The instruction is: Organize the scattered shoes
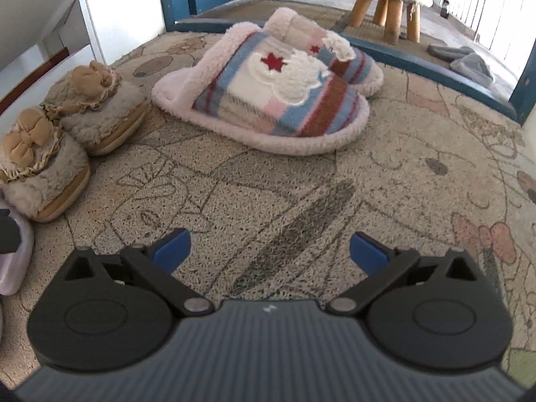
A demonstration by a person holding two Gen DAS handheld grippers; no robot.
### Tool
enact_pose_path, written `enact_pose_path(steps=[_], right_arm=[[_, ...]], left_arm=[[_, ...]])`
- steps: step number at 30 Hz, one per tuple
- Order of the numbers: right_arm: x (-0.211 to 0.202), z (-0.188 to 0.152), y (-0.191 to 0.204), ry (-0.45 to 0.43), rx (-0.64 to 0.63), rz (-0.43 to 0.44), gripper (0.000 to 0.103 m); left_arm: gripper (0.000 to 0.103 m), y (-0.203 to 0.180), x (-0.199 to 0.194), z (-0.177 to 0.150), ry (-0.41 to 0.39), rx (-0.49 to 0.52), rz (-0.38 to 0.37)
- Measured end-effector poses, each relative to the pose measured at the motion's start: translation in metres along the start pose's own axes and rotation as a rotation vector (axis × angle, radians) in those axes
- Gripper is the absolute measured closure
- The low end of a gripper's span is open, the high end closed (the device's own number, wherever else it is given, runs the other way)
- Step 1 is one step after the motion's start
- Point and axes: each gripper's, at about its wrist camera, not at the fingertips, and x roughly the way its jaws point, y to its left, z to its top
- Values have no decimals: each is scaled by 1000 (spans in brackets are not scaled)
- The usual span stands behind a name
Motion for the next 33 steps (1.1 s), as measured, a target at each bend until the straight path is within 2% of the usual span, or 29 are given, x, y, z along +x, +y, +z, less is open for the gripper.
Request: enact_pose_path(steps=[12,25,33], right_arm=[[-11,-2,6,17,91,71,0],[-23,-2,28,32,88,173,0],[-27,-5,41,42,69,200,0]], left_arm=[[0,21,-31,-10,-16,-4,48],[0,80,-77,-47,-50,-124,219],[1,109,-110,-71,-95,-148,333]])
